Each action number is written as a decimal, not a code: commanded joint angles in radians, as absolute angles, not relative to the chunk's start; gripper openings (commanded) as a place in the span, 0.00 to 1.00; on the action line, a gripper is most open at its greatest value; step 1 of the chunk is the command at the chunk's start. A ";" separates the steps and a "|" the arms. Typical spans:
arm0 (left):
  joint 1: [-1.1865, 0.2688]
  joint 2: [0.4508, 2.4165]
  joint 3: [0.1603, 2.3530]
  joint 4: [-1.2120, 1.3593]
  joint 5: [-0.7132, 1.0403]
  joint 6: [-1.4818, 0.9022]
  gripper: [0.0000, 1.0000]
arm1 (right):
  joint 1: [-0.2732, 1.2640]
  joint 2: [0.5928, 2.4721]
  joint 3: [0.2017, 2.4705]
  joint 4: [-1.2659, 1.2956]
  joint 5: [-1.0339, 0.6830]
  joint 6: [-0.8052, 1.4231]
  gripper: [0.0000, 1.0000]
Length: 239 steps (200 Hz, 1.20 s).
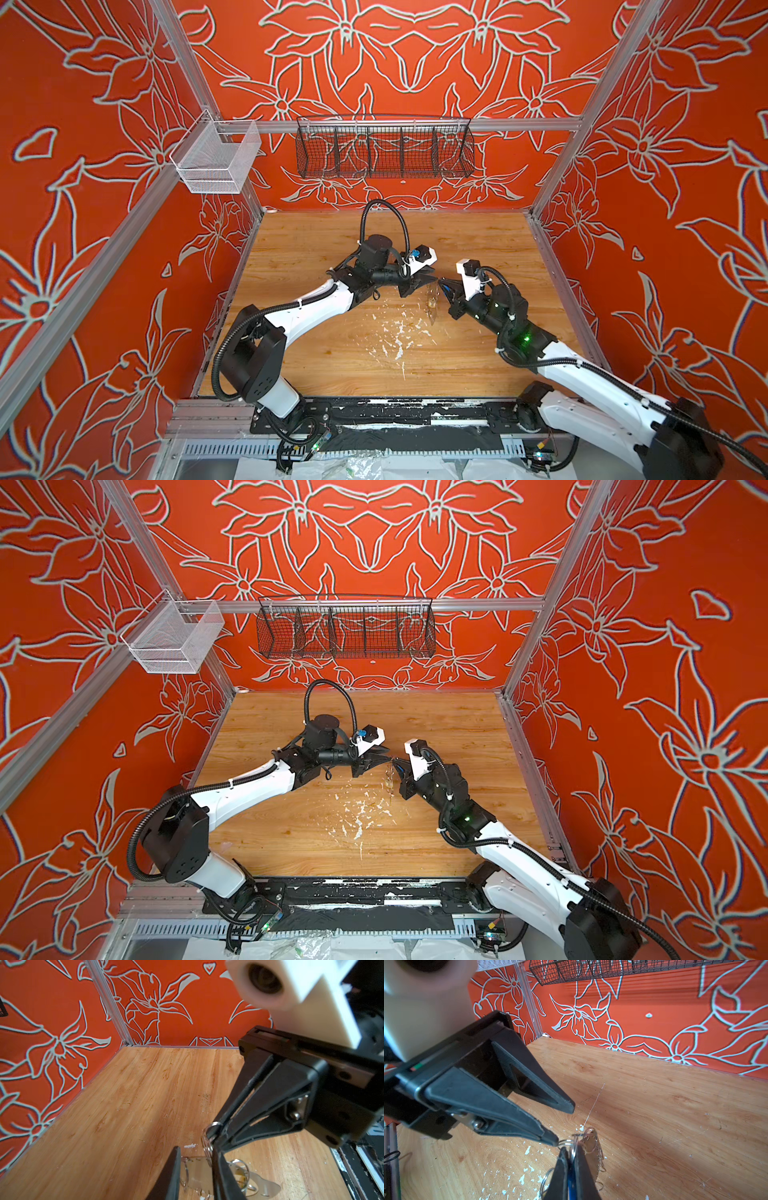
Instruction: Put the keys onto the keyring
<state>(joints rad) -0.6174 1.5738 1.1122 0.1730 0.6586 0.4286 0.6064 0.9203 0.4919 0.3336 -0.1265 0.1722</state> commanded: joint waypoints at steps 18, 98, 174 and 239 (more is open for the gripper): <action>-0.626 1.606 1.155 0.117 0.680 0.459 0.27 | 0.612 0.916 0.537 0.369 -0.122 0.177 0.00; -0.626 1.625 1.171 0.108 0.680 0.457 0.21 | 0.613 0.897 0.531 0.367 -0.128 0.181 0.00; -0.626 1.623 1.161 0.124 0.721 0.470 0.15 | 0.612 0.911 0.528 0.388 -0.155 0.193 0.00; -0.626 1.614 1.140 0.155 0.731 0.473 0.00 | 0.615 0.932 0.530 0.404 -0.170 0.212 0.00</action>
<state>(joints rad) -0.6193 1.6150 1.1461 0.1146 0.6937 0.4557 0.6064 0.9276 0.4927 0.3496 -0.1173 0.1928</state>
